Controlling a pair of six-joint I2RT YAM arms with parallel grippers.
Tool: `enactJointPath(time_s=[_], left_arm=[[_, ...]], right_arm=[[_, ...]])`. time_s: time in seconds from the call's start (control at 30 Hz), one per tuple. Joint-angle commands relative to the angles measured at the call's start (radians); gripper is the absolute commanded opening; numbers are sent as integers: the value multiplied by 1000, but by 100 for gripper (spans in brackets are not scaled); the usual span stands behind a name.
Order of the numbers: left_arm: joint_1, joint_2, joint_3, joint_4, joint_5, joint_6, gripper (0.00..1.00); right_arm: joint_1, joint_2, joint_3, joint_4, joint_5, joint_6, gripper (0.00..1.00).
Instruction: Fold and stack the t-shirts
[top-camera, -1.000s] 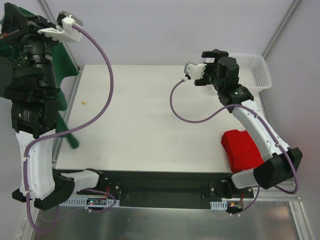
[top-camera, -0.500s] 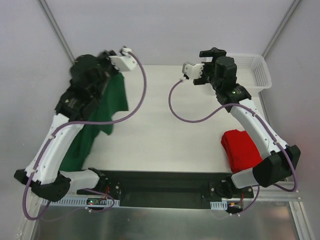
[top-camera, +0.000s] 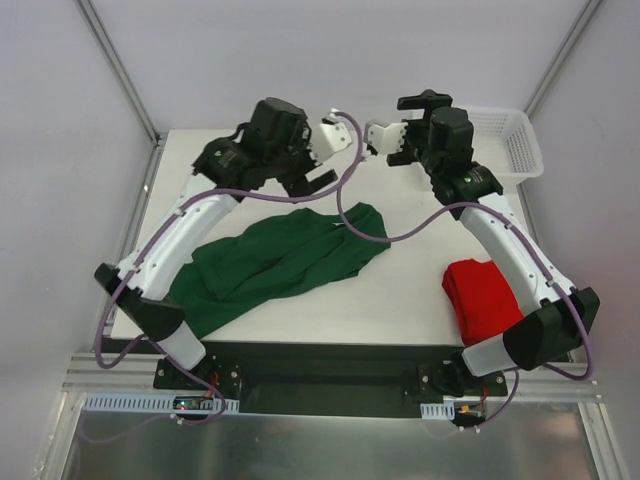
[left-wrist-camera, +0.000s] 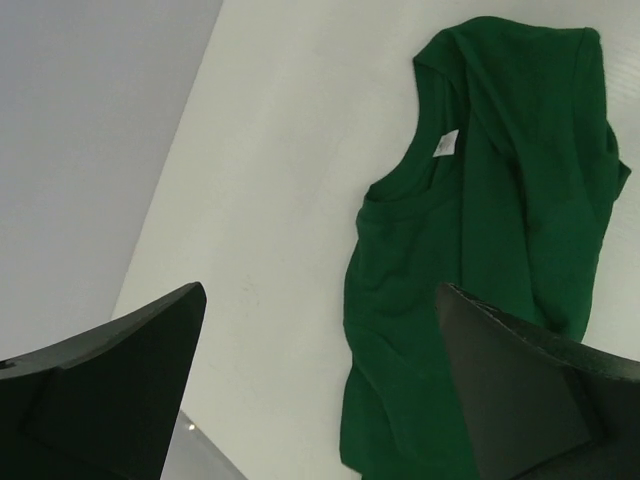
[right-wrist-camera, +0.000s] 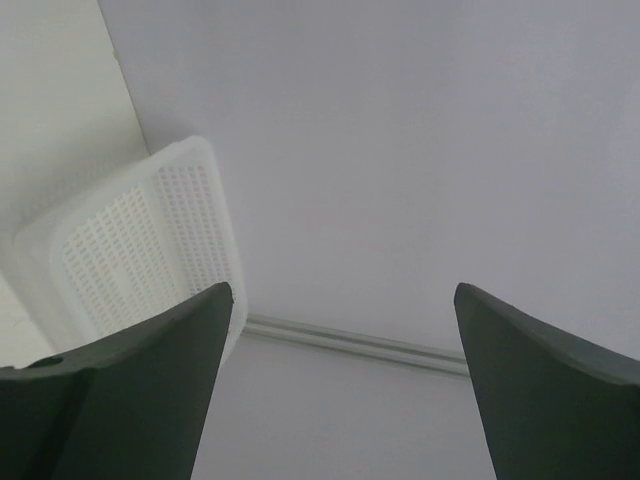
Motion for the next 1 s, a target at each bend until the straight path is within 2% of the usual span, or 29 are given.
enactJointPath(time_s=[0.0,0.07,0.1,0.13,0.2,0.23,0.37,0.4,0.5,0.63,0.77,0.9,0.97], left_arm=[[33,-169,57,-93,-88,-30,99],[49,-224,-27,-99,-165,-38,99],[87,-246,-66,-105,-174,-56,99],[113,-264,-101,-119,-170,-83,99],[182,-297,-179,-193,-77,-194,99],[250,-304,-210,-214,-32,-226,99],[332,-355,-431,-230,149,-254,99],[345,-355,-454,-245,233,-245,99],[375,-326,-503,-251,321,-216,99],[441,-206,-450,-257,472,-242,99],[446,-38,-304,-210,445,-214,99],[447,108,-169,-181,396,-174,99],[446,188,-114,-178,407,-156,99]], right_arm=[[22,6,118,-101,-22,150,96],[29,26,207,-206,-83,259,98],[28,35,242,-310,-112,342,99],[26,50,277,-370,-141,476,96],[23,105,377,-515,-225,627,91],[22,124,397,-551,-245,763,88],[12,179,387,-666,-370,942,84],[11,191,380,-705,-387,965,83],[-7,250,399,-815,-462,1017,81],[-83,326,422,-938,-647,1053,79],[-92,374,425,-1036,-634,953,68],[-92,342,327,-1003,-623,872,61],[-92,327,264,-975,-635,867,60]])
